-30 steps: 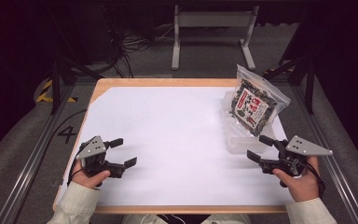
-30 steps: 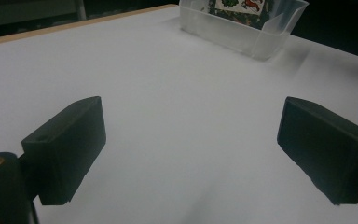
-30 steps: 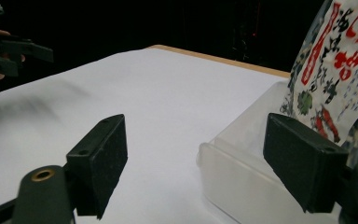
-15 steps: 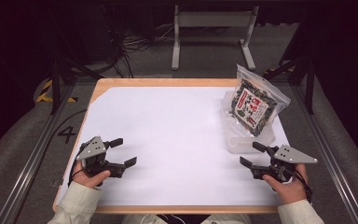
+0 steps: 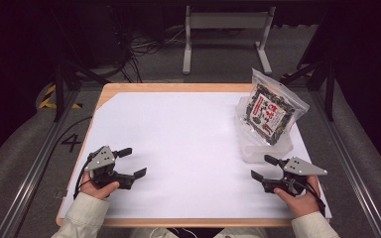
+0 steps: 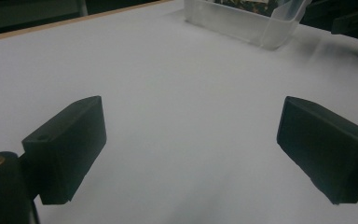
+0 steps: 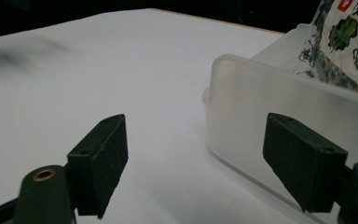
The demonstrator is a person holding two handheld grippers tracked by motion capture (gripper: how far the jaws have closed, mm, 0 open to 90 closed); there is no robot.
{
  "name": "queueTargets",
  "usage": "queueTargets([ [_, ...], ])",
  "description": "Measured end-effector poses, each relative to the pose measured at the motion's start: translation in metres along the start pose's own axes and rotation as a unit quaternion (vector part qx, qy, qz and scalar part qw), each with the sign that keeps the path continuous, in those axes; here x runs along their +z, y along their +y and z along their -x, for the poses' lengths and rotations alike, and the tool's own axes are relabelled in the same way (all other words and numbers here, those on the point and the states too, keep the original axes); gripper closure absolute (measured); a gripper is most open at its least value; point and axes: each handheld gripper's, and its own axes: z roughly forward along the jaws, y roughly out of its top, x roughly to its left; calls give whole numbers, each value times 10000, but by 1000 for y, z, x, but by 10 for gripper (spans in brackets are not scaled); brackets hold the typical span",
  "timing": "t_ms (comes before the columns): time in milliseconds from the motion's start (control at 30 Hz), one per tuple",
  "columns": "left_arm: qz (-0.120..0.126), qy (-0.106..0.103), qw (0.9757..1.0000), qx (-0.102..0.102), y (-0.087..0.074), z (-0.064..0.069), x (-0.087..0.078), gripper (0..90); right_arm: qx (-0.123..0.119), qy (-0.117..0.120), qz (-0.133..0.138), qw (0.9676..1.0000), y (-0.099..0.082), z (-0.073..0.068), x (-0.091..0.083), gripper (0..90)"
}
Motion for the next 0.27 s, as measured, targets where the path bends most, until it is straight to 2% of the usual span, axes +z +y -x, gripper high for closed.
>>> queueTargets([
  [267,7,102,9999,-99,-5,-2,0,99,-16,1,-26,10000,-1,0,1,225],
])
